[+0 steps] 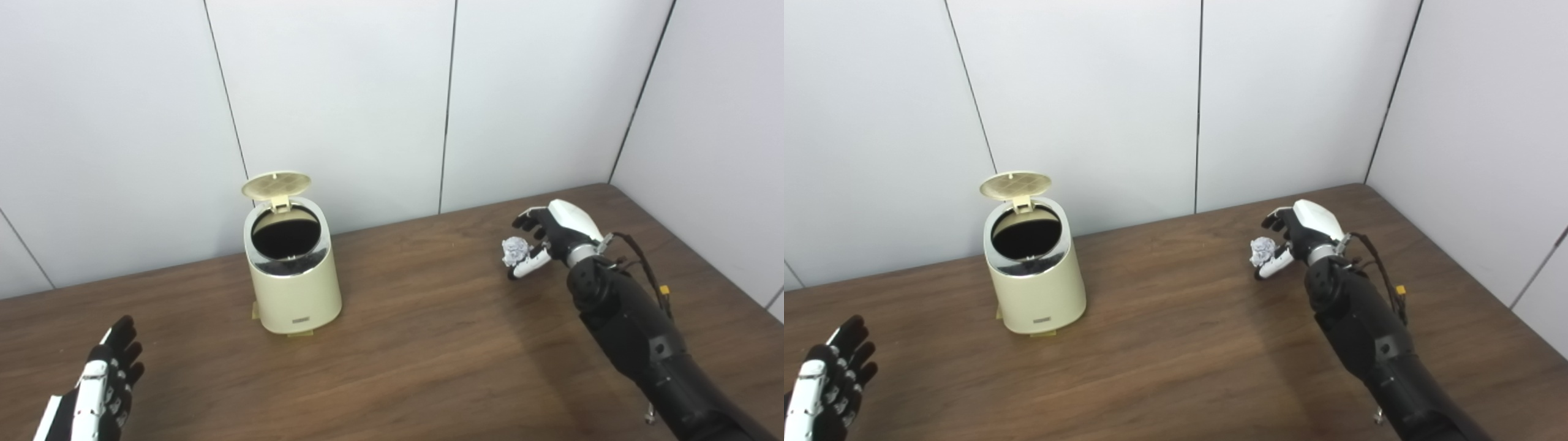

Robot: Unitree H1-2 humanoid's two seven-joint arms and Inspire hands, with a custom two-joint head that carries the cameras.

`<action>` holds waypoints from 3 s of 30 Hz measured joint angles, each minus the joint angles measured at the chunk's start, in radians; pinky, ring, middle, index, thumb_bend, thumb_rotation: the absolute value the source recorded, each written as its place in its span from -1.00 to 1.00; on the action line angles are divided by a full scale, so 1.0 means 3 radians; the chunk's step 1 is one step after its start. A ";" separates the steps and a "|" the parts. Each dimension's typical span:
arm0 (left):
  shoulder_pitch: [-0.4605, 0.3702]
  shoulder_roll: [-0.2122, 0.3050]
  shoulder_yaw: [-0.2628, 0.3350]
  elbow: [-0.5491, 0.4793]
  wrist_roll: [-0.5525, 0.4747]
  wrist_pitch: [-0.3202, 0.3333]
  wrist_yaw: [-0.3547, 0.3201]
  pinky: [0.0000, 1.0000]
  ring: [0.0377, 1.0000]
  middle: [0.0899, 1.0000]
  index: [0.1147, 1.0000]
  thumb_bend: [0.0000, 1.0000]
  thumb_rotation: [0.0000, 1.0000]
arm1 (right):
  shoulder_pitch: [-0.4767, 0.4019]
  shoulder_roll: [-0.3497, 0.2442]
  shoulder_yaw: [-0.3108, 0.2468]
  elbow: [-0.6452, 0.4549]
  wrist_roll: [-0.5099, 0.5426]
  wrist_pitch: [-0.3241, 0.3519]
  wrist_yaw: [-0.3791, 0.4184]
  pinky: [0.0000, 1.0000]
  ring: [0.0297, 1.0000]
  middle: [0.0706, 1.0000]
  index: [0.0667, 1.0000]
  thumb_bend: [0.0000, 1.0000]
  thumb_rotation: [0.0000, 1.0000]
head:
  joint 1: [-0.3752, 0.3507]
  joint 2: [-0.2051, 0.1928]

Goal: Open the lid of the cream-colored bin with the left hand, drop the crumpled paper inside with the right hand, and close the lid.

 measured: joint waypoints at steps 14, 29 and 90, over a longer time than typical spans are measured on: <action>-0.0002 -0.0028 0.0006 -0.0031 -0.0040 -0.0020 0.0007 1.00 1.00 1.00 1.00 -0.29 0.87 | 0.0171 -0.0005 0.0075 -0.0090 -0.0004 -0.0021 -0.0158 -0.45 -0.26 -0.11 0.04 -0.02 -1.00 | 0.0021 0.0026; -0.0041 -0.0024 0.0000 -0.0031 -0.0041 -0.0020 0.0005 1.00 1.00 1.00 1.00 -0.31 0.79 | 0.0143 0.0026 0.0211 -0.0107 -0.0027 0.0075 -0.0101 -0.42 -0.27 -0.12 0.00 -0.02 -1.00 | 0.0066 0.0010; -0.0008 0.0011 -0.0092 0.0151 -0.0008 -0.0304 -0.0025 1.00 1.00 1.00 1.00 -0.15 0.71 | -0.0045 -0.0150 0.0624 -0.0687 -0.0125 0.0097 0.1131 0.36 0.77 0.93 0.81 1.00 -0.59 | 0.0138 0.0020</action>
